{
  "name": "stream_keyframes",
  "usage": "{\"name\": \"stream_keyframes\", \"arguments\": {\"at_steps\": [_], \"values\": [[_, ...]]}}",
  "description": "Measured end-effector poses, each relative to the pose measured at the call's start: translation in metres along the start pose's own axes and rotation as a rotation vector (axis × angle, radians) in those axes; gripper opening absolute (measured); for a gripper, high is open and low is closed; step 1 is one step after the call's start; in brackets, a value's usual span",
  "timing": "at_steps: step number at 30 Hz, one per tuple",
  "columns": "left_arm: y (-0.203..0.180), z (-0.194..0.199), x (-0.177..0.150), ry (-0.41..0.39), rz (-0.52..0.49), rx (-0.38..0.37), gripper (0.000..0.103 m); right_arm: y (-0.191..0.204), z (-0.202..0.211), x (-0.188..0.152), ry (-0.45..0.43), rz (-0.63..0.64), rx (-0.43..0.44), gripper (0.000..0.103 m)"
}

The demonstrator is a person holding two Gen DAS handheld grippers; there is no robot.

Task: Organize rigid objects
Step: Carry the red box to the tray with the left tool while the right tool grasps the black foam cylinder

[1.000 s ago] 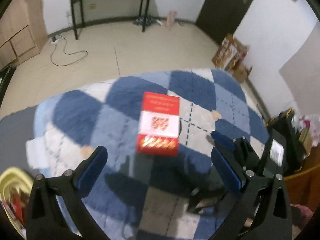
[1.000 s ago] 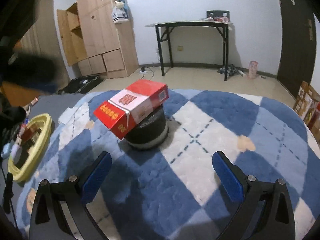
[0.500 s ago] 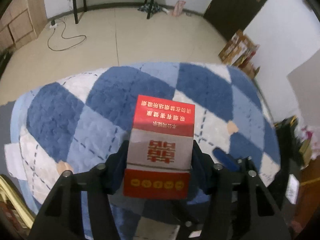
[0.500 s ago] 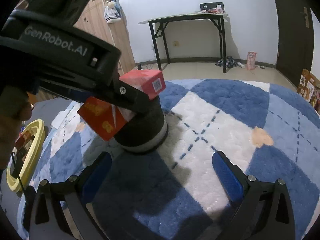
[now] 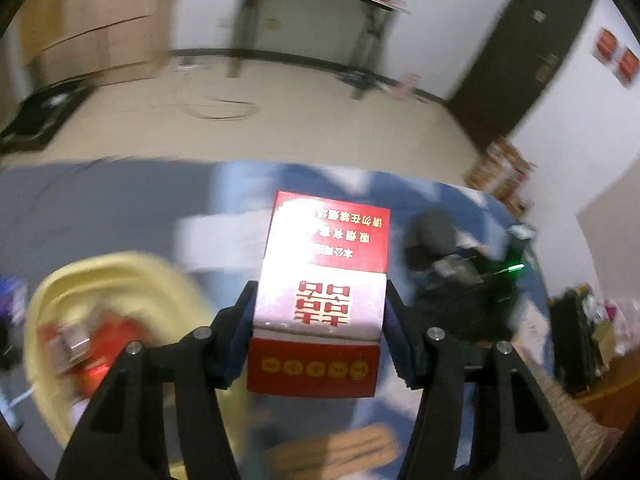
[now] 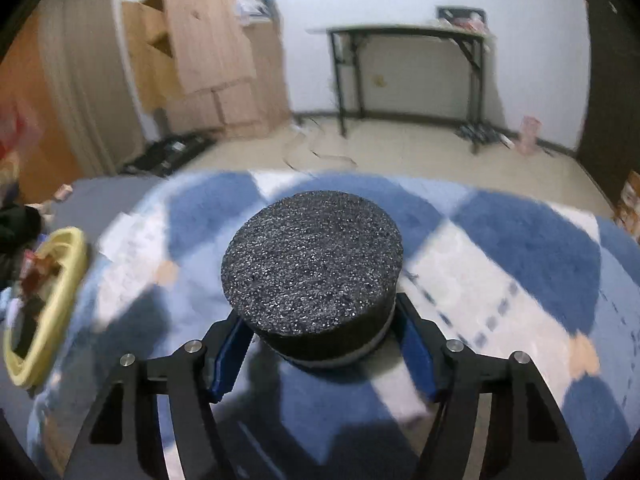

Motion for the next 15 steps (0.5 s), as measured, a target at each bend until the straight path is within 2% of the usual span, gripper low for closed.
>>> {"name": "stream_keyframes", "arguments": {"at_steps": [3, 7, 9, 12, 15], "values": [[0.079, 0.043, -0.029, -0.031, 0.091, 0.136, 0.060, 0.038, 0.021, 0.018, -0.071, 0.043, 0.078, 0.066], [0.149, 0.069, -0.073, -0.030, 0.186, 0.231, 0.060, 0.138, 0.048, 0.045, -0.095, 0.165, 0.254, 0.066], [0.173, 0.073, -0.094, -0.023, 0.224, 0.246, 0.060, 0.194, 0.057, 0.055, -0.077, 0.236, 0.355, 0.066], [0.193, 0.060, -0.116, 0.019, 0.232, 0.250, 0.060, 0.262, 0.057, 0.061, -0.013, 0.318, 0.456, 0.066], [0.206, 0.049, -0.120, 0.014, 0.266, 0.228, 0.060, 0.310, 0.047, 0.055, 0.046, 0.444, 0.460, 0.066]]}}
Point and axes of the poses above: each gripper's, at about its wrist camera, not at the fingertips, and z roughly against the way its jaws point, y to its left, x to its top, the point moved 4 cm from there along -z, roughly the way its jaws point, and after that the axes turned 3 degrees about -x, right-handed, at the moved point
